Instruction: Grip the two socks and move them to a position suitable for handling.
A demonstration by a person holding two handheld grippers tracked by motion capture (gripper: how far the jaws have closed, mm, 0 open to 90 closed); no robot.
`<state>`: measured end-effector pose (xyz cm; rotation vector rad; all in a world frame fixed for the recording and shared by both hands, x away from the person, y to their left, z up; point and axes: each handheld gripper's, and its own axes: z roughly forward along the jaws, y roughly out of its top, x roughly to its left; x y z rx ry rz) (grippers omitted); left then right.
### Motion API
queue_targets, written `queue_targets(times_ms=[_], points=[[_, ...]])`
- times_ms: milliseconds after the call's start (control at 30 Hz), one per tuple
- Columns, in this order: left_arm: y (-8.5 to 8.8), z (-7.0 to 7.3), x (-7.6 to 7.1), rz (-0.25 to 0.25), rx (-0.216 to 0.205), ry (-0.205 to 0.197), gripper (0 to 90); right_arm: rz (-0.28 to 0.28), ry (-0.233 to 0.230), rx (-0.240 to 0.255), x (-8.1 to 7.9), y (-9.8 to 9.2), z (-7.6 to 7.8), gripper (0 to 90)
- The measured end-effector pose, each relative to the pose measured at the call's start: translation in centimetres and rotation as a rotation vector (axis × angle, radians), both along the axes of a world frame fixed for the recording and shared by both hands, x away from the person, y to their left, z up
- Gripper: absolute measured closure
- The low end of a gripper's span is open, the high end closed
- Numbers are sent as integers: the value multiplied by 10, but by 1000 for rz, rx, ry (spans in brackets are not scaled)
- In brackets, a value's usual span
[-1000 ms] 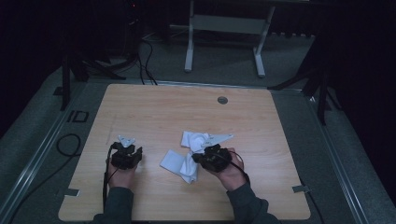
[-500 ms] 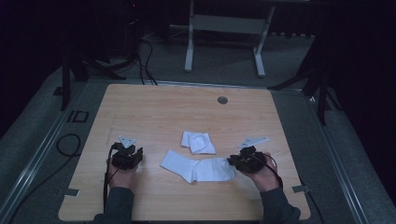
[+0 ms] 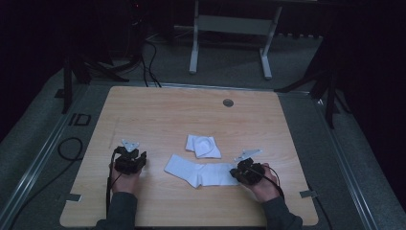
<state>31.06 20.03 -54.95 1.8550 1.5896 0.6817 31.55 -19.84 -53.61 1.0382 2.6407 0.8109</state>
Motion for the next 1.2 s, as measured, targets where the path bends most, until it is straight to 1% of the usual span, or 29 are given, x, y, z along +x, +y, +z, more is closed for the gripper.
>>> queue_targets(times_ms=[67, 100, 133, 200, 267, 367, 500, 633, 767, 867, 1033, 1200], points=[[0, 0, 0, -1, 0, -2, 670, 7, 7, -6, 1, 2, -5, 848], [0, 0, 0, -2, 2, 1, 670, 11, 4, 0, 2, 2, -6, 848], [0, 0, 0, -1, 2, 1, 670, 12, 2, 9, 3, 2, -7, 847], [-1, 0, 0, -3, 4, 3, 670, 15, 1, 10, 3, 2, -7, 844], [-1, -1, 0, -2, 4, 2, 670, 31, 2, 15, 6, 3, -7, 828], [-1, -1, 0, -2, 4, 5, 670, 52, 14, 10, 7, 5, -7, 806], [-1, -1, 1, -3, 5, 3, 670, 66, 14, -8, 7, 10, -6, 800], [0, -1, 0, -2, 3, 3, 670, 67, 6, -23, 10, 14, -4, 788], [0, -1, 1, -1, 2, 5, 670, 47, -13, 6, 17, 20, 2, 793], [-1, -1, 1, -2, 4, 5, 670, 35, -38, 18, 26, 29, 8, 793], [0, 0, 1, -2, 2, 2, 668, -10, -68, 40, 50, 44, 12, 803], [1, 0, 1, 3, 1, 1, 668, -41, -67, 45, 71, 57, 12, 830]])
